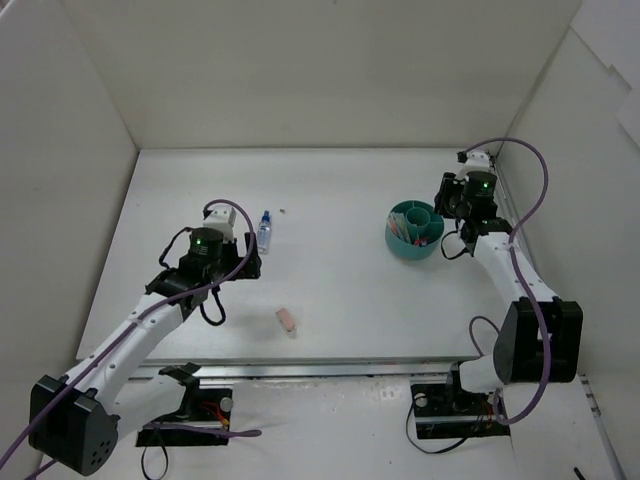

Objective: Sort the stationery into containers
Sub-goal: Place the stationery in the storage box.

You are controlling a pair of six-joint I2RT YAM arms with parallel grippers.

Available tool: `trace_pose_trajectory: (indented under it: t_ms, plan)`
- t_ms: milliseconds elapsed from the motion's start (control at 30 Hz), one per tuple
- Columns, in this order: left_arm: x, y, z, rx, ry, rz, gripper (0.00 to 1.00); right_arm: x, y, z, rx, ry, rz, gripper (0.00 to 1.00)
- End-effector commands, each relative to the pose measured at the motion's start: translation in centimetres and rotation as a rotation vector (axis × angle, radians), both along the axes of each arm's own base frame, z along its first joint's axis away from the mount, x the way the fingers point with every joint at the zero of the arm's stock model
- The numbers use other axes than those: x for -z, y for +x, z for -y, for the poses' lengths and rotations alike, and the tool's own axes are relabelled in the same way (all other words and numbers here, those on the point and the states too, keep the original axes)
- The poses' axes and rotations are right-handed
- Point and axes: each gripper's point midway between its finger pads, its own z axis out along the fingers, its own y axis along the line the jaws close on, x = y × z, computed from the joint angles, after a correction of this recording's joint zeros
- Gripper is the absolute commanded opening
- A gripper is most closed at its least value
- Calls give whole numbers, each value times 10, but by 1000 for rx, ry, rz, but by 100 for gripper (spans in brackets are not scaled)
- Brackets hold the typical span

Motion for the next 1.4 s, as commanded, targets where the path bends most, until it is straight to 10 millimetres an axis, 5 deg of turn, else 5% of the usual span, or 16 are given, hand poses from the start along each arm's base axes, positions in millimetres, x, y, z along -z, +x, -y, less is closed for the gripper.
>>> trace_pose_trajectory:
  t_ms: [0, 367, 800, 867, 1067, 1267, 1300, 1333, 1367]
  plan:
    - [-37, 16, 14, 28, -72, 94, 100, -37, 28, -9, -149, 35, 224, 22]
    - [-34, 17, 20, 49, -91, 83, 100, 4, 46, -25, -475, 59, 252, 26]
    - [-33, 20, 23, 57, -97, 79, 100, 33, 34, -21, -500, 68, 209, 35]
    - [-34, 20, 24, 61, -98, 81, 100, 34, 32, -21, -496, 76, 205, 46]
    - [-34, 18, 24, 64, -98, 79, 100, 21, 27, -21, -484, 77, 231, 63]
    - [-36, 11, 20, 63, -95, 76, 100, -21, 16, -20, -454, 58, 315, 74]
    - [-36, 10, 20, 60, -97, 75, 100, -41, 11, -21, -453, 45, 356, 78]
    - [-34, 8, 19, 55, -97, 70, 100, -47, 7, -22, -443, 60, 355, 98]
    - [-35, 6, 17, 50, -99, 73, 100, -55, 3, -25, -442, 63, 356, 98]
